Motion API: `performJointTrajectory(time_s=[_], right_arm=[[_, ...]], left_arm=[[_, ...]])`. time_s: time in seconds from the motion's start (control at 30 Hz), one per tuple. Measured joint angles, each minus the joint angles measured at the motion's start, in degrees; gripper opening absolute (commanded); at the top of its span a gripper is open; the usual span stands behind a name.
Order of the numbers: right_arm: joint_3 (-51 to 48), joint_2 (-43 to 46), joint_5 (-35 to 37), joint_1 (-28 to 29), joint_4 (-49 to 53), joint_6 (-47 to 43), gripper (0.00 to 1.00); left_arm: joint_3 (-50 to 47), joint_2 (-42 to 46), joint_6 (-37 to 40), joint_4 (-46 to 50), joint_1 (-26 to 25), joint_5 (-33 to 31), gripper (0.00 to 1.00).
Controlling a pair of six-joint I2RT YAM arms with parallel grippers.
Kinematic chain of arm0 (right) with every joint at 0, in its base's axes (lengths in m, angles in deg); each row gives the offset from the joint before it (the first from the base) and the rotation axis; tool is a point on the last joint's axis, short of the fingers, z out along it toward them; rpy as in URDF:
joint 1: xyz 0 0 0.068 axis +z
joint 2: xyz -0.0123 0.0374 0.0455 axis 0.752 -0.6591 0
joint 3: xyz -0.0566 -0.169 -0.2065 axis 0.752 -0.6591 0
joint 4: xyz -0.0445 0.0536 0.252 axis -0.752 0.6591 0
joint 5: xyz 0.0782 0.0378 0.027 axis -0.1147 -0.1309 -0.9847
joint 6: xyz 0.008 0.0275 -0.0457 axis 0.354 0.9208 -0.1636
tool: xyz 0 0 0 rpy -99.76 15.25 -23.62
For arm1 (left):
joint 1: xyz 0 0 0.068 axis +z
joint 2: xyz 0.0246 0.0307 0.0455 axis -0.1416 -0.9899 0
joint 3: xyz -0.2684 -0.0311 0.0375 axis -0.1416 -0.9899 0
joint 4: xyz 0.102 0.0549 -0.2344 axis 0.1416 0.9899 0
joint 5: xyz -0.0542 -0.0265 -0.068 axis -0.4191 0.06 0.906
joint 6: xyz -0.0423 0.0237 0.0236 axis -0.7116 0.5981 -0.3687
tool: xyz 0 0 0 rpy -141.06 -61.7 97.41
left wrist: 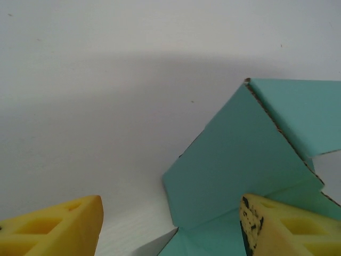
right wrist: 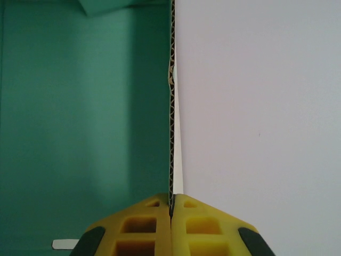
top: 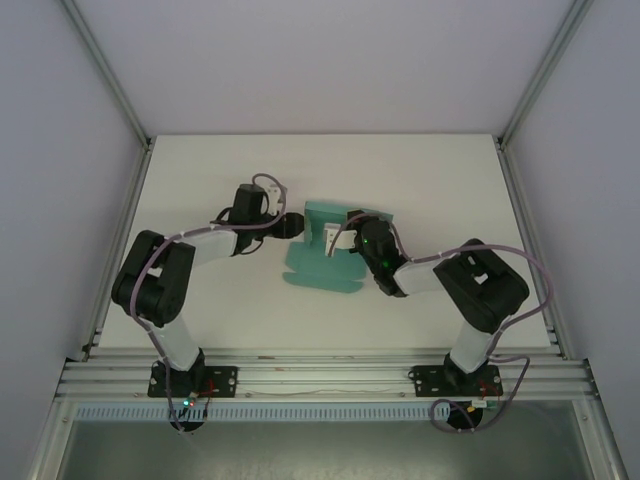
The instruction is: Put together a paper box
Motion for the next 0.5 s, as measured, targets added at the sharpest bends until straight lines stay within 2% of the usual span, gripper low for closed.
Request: performJointTrajectory(time_s=[0.23,0.5], right_arm=[[0.0,0.4,1.8,0.5,1.6,-0.5,0.00],[0.0,5.6,2.9,1.2,8.5,-0.3,0.00]], left_arm=[[-1.1,-0.7,2.3,-4.2,-1.5,-3.0,0.66],[-5.1,-0.7,5.9,-10.9,-5.1,-7.2,0.61]])
